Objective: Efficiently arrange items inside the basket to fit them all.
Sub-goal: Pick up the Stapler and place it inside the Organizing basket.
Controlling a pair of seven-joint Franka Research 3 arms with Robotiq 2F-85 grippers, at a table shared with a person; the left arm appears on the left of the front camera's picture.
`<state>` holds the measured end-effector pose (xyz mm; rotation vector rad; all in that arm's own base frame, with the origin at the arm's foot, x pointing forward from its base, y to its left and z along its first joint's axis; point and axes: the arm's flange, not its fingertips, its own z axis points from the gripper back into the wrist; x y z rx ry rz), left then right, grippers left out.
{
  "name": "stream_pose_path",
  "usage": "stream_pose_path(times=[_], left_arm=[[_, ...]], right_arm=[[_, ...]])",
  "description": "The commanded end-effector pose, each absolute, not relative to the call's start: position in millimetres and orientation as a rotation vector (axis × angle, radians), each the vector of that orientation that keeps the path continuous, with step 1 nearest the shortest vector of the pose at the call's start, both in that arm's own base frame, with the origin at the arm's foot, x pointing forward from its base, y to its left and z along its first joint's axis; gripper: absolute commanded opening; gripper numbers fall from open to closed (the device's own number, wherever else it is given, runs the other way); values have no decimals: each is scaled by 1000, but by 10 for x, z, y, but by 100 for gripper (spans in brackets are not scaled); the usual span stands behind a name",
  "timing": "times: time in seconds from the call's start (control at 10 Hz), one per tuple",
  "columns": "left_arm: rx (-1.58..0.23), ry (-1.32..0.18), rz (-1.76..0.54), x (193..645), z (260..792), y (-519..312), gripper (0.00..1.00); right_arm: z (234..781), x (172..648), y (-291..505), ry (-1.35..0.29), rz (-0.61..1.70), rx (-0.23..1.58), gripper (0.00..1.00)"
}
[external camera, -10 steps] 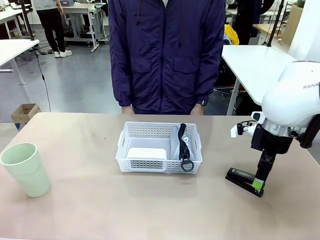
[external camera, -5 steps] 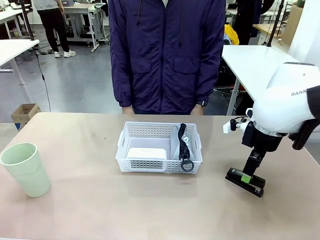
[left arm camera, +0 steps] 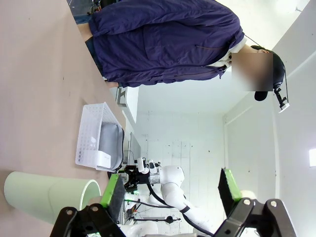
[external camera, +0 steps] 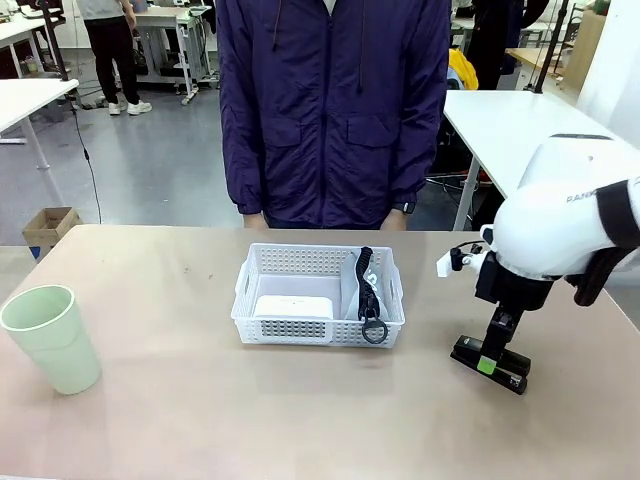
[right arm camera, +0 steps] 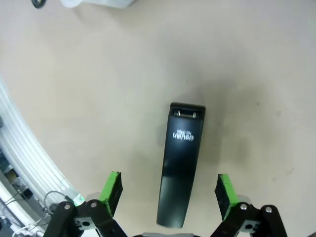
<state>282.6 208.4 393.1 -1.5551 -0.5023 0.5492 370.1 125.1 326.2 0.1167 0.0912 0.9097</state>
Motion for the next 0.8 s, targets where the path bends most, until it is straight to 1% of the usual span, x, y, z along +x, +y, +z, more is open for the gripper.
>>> stream_pose_path(times=[0.0,0.1,0.3,0.7], left_arm=[[-1564,-516,534,2802,3944,2055,100],[-1564,-516,534,2802,3944,2055,100],[-1564,-516,534,2802,3944,2055,100],[-1564,-516,534,2802,3944,2055,100]], right_arm=[[3076,3700,1271,81,963,73,100],[3023,3712,1296,96,959,54,100],[3007,3706,1302,37,982,36,100],[2956,3750,1314,76,993,23,100]])
